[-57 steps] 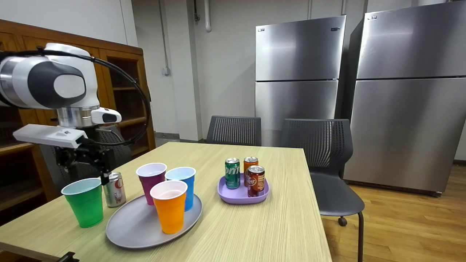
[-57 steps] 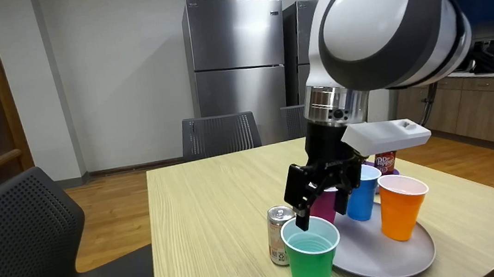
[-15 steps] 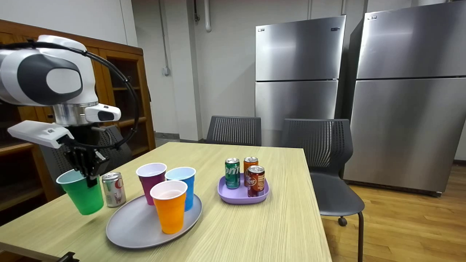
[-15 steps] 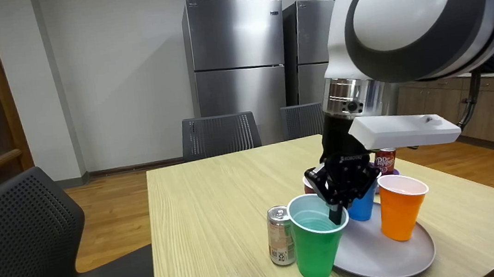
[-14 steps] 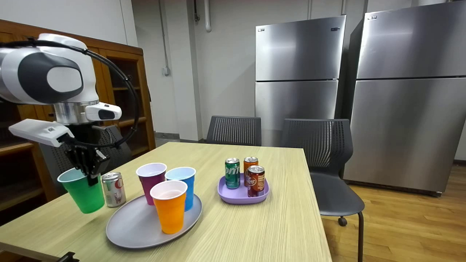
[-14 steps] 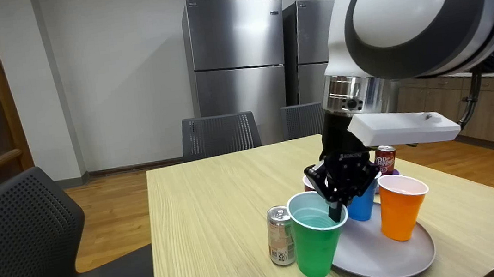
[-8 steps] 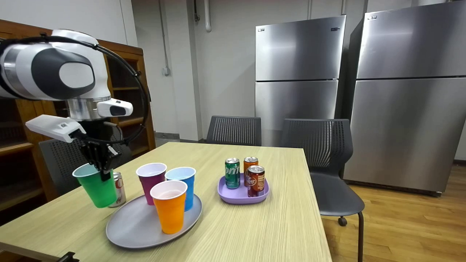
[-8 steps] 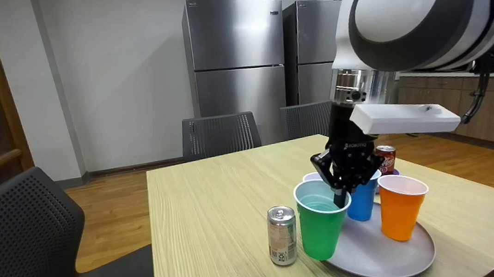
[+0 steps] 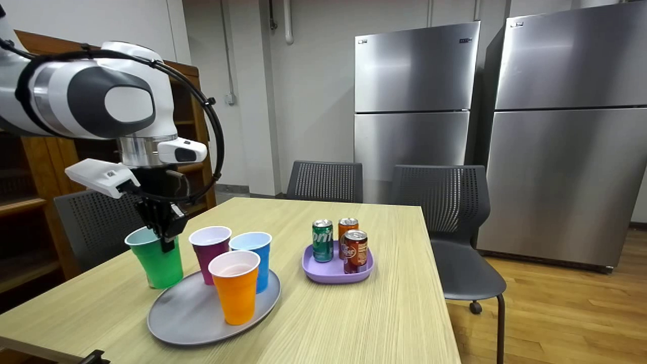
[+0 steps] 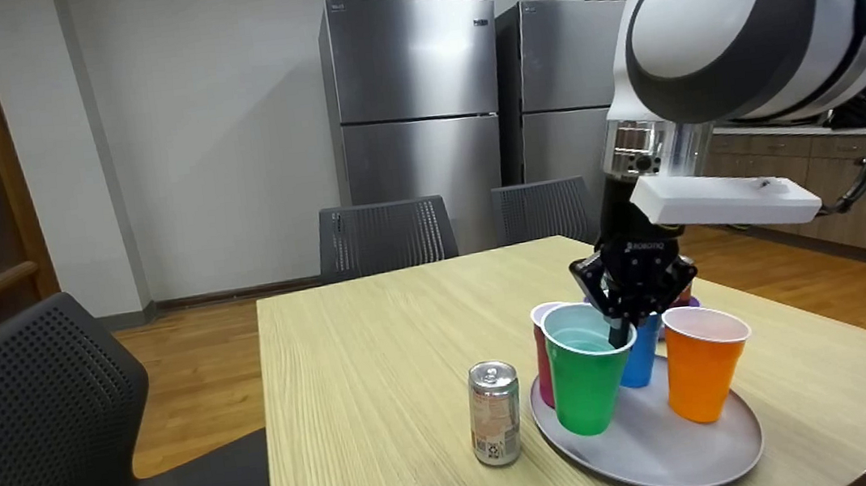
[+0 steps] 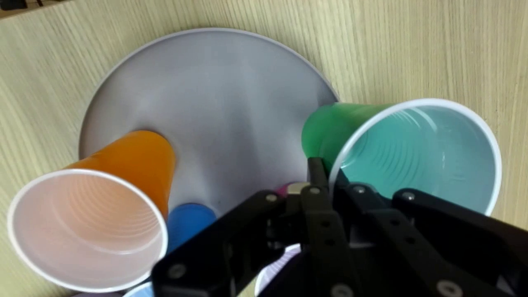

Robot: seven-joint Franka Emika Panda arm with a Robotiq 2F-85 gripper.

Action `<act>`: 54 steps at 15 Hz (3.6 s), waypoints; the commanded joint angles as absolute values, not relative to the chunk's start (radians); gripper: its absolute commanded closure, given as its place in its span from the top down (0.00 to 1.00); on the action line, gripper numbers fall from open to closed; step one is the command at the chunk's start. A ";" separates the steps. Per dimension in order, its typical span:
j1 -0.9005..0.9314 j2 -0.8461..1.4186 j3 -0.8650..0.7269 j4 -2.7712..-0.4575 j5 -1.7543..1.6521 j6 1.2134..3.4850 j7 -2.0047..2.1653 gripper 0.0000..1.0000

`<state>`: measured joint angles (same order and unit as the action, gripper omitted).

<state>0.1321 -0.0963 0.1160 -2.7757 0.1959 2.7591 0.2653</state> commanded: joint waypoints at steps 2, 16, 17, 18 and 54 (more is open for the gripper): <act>0.107 -0.101 0.098 -2.775 0.184 2.707 0.252 0.01; 0.081 -0.017 0.053 -2.777 0.193 2.724 0.237 0.01; 0.078 -0.012 0.050 -2.777 0.195 2.725 0.235 0.01; 0.076 -0.009 0.048 -2.777 0.194 2.724 0.234 0.01; 0.074 -0.359 0.143 -2.784 0.003 2.512 0.405 1.00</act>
